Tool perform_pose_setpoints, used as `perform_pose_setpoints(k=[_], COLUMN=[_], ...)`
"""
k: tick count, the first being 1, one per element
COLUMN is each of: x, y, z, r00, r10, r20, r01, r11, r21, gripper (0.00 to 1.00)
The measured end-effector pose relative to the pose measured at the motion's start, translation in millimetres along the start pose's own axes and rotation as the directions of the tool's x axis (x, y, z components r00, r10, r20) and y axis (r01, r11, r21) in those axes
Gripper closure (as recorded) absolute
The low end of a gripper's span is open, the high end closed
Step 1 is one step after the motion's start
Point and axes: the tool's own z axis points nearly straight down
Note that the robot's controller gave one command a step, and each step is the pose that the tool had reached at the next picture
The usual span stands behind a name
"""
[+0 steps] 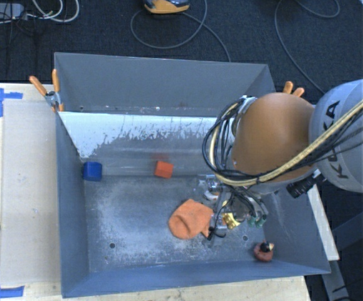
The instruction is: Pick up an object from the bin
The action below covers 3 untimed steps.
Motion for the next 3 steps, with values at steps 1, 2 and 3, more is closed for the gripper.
perform_pose_setpoints(k=[1,2,3], x=[-1.5,-7.4,-2.0], y=[0,4,10], z=[-4,34,94], r00=[1.000,0.997,0.967], r10=[0.002,-0.075,-0.255], r20=[0.009,0.009,0.009], r01=[-0.002,0.075,0.255], r11=[1.000,0.997,0.967], r21=[-0.001,0.000,0.001], gripper=[0.00,0.00,0.00])
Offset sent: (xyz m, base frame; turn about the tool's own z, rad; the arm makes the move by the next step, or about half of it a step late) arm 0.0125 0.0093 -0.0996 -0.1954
